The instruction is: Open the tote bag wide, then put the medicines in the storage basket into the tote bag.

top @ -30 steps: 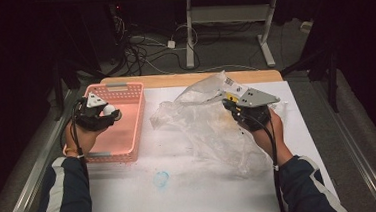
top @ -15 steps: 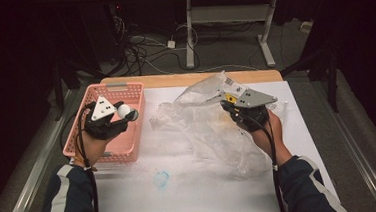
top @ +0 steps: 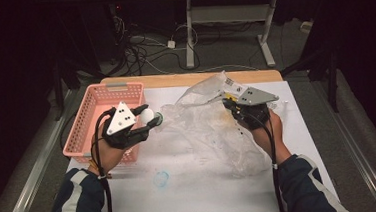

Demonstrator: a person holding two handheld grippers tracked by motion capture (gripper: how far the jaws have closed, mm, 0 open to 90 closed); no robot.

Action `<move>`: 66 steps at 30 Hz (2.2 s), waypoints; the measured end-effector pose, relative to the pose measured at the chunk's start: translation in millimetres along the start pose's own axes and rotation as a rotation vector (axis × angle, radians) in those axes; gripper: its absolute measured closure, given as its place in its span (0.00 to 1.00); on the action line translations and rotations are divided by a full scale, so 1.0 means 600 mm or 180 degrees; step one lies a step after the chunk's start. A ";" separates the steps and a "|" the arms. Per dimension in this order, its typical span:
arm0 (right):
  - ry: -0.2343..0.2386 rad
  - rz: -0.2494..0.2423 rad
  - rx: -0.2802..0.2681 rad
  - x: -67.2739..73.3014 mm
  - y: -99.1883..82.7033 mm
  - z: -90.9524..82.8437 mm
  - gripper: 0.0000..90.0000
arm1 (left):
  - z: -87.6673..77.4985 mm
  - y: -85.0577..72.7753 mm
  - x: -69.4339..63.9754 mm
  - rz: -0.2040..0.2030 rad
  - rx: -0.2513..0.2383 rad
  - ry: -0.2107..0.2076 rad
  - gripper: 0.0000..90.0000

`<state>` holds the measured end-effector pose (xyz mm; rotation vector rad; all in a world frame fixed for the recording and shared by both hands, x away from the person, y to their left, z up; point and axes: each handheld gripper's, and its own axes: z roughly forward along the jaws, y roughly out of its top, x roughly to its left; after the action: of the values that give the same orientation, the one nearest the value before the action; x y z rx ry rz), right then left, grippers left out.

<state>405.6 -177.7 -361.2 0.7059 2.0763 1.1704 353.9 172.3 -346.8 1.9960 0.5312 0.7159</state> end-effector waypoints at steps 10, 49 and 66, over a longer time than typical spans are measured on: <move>-0.0050 0.0000 -0.0088 -0.001 0.003 -0.001 1.00 | 0.061 0.015 -0.044 0.0318 -0.0029 -0.0249 0.54; 0.0133 0.0049 0.0014 0.015 -0.006 0.006 1.00 | 0.326 -0.013 -0.141 0.0235 0.0571 -0.0471 0.44; 0.0111 0.0052 0.0100 0.007 -0.016 0.002 1.00 | 0.096 0.008 -0.126 0.0583 -0.0184 0.0038 0.25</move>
<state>402.5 -178.3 -371.3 0.7231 2.1257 1.1693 337.4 87.8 -386.9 2.0042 0.3334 0.8457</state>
